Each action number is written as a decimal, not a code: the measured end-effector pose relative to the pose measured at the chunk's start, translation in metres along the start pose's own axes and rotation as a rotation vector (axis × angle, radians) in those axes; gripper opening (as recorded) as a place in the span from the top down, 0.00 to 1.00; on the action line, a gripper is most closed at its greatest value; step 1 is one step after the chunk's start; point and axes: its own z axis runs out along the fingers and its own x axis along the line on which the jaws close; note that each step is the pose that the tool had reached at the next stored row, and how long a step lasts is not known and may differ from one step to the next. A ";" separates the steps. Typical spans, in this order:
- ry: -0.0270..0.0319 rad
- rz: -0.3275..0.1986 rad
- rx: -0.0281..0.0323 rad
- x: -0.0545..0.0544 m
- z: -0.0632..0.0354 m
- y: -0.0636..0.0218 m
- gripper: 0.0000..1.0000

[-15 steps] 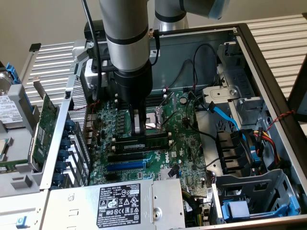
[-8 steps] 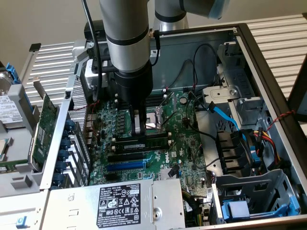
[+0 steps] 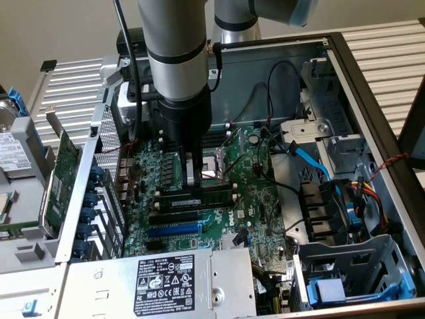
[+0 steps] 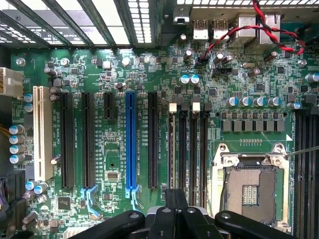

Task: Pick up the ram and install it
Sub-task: 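Press down the ram until it locks into place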

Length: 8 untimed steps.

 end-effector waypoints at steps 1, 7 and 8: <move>0.0000 0.000 -0.0021 0.000 -0.0003 0.0001 0.89; 0.0004 0.000 -0.0086 0.001 -0.0014 0.0001 0.89; 0.0002 0.000 -0.0088 0.001 -0.0014 0.0001 0.89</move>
